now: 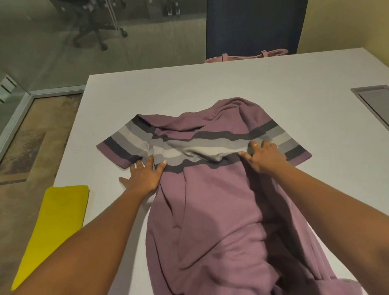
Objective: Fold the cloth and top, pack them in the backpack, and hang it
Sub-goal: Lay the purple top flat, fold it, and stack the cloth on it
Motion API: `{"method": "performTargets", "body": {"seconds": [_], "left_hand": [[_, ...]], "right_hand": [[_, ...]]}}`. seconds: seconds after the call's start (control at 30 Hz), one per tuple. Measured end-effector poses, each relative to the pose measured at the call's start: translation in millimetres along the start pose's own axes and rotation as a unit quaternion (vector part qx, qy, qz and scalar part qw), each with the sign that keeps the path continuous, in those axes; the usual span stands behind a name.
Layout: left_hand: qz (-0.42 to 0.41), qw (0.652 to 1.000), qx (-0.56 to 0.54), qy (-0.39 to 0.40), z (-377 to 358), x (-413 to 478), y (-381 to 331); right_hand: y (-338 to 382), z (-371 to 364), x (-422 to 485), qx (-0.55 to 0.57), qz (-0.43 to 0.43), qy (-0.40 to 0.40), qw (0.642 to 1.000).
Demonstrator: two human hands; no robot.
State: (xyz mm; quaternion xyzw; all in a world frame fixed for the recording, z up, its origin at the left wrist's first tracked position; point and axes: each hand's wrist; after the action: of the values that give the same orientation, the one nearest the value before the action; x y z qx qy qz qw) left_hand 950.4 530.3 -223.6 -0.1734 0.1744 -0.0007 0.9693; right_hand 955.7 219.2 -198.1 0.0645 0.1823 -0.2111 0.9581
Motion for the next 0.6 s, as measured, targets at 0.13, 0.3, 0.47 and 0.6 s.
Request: {"method": "performTargets", "body": {"seconds": [0.13,0.3,0.47,0.6], "left_hand": [[0.024,0.999,0.026,-0.018,6,20,1],[0.044,0.997,0.064,-0.017,24,48,16],[0.123,0.991,-0.015,-0.057,54,73,30],[0.074,0.988,0.003,-0.136,49,70,16]], "right_hand": [[-6,11,33,-0.040,-0.020,0.027,0.999],[-9,24,61,-0.045,-0.042,0.050,0.997],[-4,20,72,0.057,0.026,-0.023,0.998],[-10,17,66,0.163,0.038,-0.111,0.980]]}}
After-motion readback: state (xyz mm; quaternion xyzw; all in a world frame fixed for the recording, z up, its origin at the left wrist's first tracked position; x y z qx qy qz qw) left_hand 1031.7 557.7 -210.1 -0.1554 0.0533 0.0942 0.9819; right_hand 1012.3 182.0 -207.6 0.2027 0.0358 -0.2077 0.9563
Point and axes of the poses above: each hand's wrist, its own x-axis towards the middle knuckle, its own z-axis out of the back of the hand, y = z × x, and after that the axes turned 13 degrees about -z, right-handed
